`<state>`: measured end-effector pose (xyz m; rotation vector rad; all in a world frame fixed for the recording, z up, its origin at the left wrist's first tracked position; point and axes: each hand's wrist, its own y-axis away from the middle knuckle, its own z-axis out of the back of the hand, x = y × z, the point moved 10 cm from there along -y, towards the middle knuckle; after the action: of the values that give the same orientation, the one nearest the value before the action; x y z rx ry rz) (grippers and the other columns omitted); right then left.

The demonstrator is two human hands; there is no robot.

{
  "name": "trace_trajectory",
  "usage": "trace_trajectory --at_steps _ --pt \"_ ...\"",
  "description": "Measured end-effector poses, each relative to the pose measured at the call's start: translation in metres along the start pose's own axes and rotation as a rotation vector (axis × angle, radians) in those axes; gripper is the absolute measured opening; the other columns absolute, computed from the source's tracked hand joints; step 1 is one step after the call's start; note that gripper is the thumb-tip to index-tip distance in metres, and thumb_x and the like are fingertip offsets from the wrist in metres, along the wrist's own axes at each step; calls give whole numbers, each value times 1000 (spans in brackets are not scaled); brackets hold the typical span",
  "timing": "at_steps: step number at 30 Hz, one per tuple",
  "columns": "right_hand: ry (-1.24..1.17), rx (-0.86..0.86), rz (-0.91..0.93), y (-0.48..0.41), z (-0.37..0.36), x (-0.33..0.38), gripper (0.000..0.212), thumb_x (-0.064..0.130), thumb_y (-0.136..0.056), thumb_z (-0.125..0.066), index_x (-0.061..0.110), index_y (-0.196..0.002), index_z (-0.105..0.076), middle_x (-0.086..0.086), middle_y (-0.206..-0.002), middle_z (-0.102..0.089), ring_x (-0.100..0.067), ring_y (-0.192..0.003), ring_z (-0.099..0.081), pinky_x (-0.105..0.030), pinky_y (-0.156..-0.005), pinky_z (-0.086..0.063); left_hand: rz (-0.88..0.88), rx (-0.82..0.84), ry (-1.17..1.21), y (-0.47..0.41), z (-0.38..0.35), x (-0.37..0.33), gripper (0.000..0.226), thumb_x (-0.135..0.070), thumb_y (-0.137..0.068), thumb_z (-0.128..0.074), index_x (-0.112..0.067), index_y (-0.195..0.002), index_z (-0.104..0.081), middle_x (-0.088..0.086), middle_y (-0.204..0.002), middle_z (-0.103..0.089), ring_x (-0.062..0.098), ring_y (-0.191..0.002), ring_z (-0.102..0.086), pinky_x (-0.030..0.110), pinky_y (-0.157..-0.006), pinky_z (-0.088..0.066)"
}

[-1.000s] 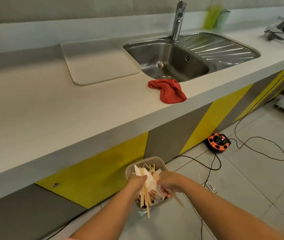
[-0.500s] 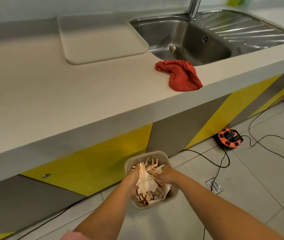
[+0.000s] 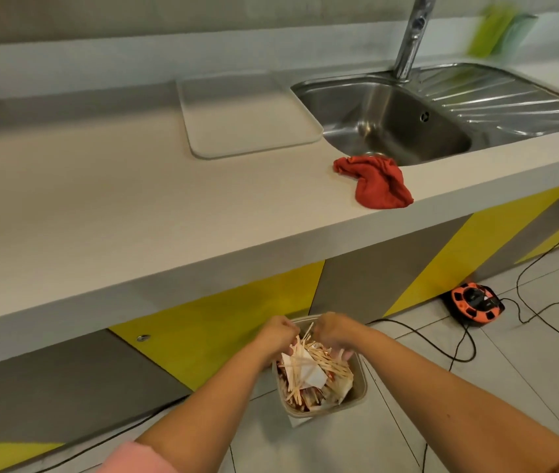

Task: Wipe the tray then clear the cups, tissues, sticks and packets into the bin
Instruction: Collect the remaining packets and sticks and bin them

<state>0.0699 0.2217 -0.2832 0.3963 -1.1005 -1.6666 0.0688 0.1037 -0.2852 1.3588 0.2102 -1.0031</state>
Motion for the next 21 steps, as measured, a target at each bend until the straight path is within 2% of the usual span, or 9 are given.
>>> trace_trajectory --at_steps 2,4,6,8,9,12,14,17,21 --pt "71 -1 41 14 4 21 29 17 -97 -40 4 -118 -54 -16 -106 -64 -26 -74 -68 -29 -51 -55 -67 -9 -101 15 16 -13 14 -12 -95 -44 -19 -84 -50 -4 -74 -51 9 -63 -48 17 -49 -35" --pt "158 16 70 26 7 39 25 18 -97 -42 2 -111 -55 -15 -96 -63 -28 -73 -69 -18 -36 -46 -122 -28 -217 29 31 -25 17 -15 -94 -47 -21 -79 -50 -4 -74 -51 10 -67 -49 17 -50 -35" --pt "226 54 81 40 5 57 30 18 -96 -44 -4 -114 -53 -22 -103 -65 -30 -71 -68 -20 -40 -50 -154 -35 -312 47 50 -33 18 -17 -94 -47 -20 -76 -51 1 -77 -54 12 -64 -50 18 -48 -33" --pt "239 75 98 59 8 80 36 19 -96 -45 -3 -124 -48 -27 -112 -63 -28 -60 -65 -29 -50 -55 -181 -32 -388 67 69 -41 14 -18 -94 -47 -17 -85 -57 5 -87 -56 13 -63 -51 19 -47 -32" --pt "260 67 122 69 10 96 38 20 -97 -44 -1 -129 -46 -25 -115 -61 -27 -58 -62 -31 -52 -55 -184 -29 -418 78 82 -43 12 -19 -95 -47 -16 -92 -58 7 -90 -57 15 -65 -52 19 -48 -32" --pt "314 80 223 100 13 144 44 25 -99 -42 3 -136 -38 -21 -115 -55 -27 -56 -58 -32 -54 -54 -204 -34 -473 108 119 -48 12 -22 -94 -46 -16 -95 -56 18 -103 -65 22 -77 -54 22 -51 -35" --pt "354 111 275 121 10 173 44 27 -99 -41 5 -137 -34 -22 -119 -53 -26 -57 -58 -30 -54 -54 -229 -42 -496 127 144 -52 21 -24 -95 -46 -12 -107 -58 15 -104 -64 22 -80 -56 23 -54 -38" --pt "377 122 355 153 8 223 41 28 -100 -41 10 -137 -34 -19 -110 -52 -26 -59 -58 -27 -46 -52 -276 -74 -505 159 188 -58 30 -28 -96 -46 -8 -117 -55 4 -99 -56 19 -81 -57 22 -57 -41" --pt "403 35 488 186 10 295 38 27 -98 -44 9 -131 -44 -14 -104 -56 -21 -61 -60 -23 -47 -51 -292 -170 -460 193 254 -55 33 -31 -96 -46 -12 -122 -54 5 -107 -59 17 -85 -59 25 -69 -46"
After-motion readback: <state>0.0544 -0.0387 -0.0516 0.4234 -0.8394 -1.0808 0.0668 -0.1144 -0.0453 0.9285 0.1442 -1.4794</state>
